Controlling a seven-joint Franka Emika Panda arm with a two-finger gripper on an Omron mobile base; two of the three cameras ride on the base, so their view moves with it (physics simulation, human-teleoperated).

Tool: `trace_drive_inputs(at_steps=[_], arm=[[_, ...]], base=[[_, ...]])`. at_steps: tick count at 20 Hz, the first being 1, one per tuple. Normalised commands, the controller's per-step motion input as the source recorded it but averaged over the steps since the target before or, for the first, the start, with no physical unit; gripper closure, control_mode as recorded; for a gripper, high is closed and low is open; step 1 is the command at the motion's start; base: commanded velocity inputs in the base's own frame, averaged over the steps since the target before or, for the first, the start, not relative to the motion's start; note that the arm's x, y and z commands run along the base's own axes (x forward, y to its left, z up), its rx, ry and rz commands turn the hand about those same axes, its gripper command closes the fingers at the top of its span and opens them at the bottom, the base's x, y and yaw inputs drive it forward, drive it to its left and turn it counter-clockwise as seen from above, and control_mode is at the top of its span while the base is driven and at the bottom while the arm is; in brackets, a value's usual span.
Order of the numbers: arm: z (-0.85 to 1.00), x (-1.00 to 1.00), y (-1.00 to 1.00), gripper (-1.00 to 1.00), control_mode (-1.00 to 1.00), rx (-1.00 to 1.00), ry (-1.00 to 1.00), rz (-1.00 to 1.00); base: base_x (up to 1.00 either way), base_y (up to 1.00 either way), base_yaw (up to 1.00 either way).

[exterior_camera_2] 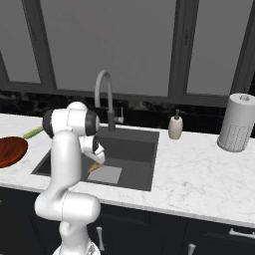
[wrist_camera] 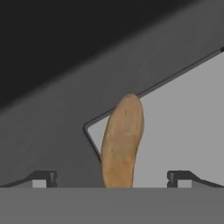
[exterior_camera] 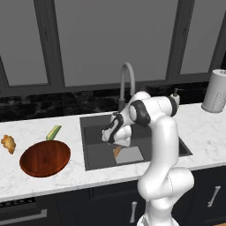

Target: Pick the sweet potato from the sink and place it in the bowl. Then pick the bowl and place it in the microwave. Then close the microwave door and press the start button.

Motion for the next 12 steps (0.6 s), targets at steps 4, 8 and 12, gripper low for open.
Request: trace_drive_inputs(at_steps=[4,8,12], arm=[[-0.39,0.0,0.0,-1.0,-1.0,0.0,0.0,0.0],[-0.35,0.01,0.0,-1.0,-1.0,0.0,0.0,0.0],[-0.33,0.06,0.0,-1.0,-1.0,0.0,0.0,0.0]], base=[[0.0,0.0,0.0],[0.0,0.0,0.0],[0.0,0.0,0.0]])
